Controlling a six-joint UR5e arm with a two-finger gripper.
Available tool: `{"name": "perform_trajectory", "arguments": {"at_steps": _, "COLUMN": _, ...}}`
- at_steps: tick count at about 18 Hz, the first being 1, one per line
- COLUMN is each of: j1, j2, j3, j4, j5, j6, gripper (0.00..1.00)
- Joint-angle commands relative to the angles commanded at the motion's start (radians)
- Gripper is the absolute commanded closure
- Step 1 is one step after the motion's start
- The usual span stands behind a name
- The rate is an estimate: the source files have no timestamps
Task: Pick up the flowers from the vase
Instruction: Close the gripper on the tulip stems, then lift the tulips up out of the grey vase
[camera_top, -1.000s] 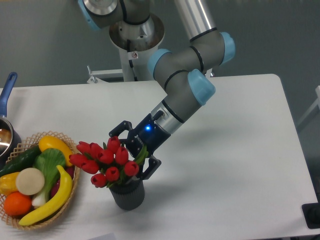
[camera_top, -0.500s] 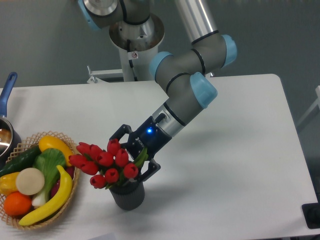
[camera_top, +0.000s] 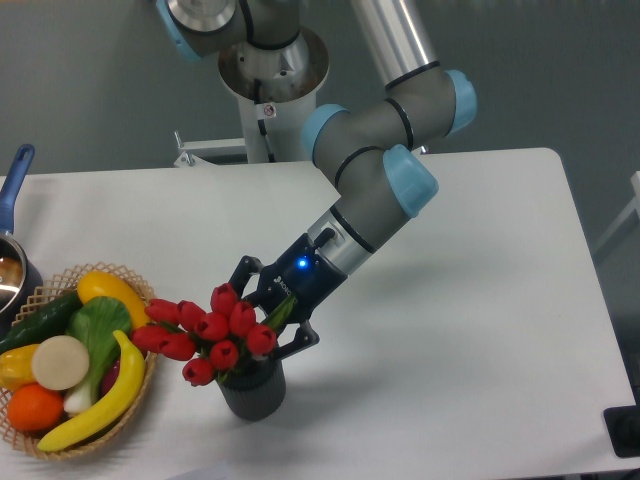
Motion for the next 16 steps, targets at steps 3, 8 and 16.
{"name": "perform_trajectory", "arguments": {"at_steps": 3, "j1": 0.003, "j2": 0.005, "j3": -0.005, "j4": -0.002, "j5": 0.0, "j6": -0.002, "gripper": 0.53}}
{"name": "perform_trajectory", "arguments": {"at_steps": 8, "j1": 0.008, "j2": 0.011, "j3": -0.011, "j4": -0.002, "j5": -0.055, "j6": -0.041, "gripper": 0.53}}
{"name": "perform_trajectory", "arguments": {"at_steps": 16, "j1": 0.02, "j2": 0.061, "j3": -0.011, "j4": -0.002, "j5": -0.081, "j6": -0.106, "gripper": 0.53}}
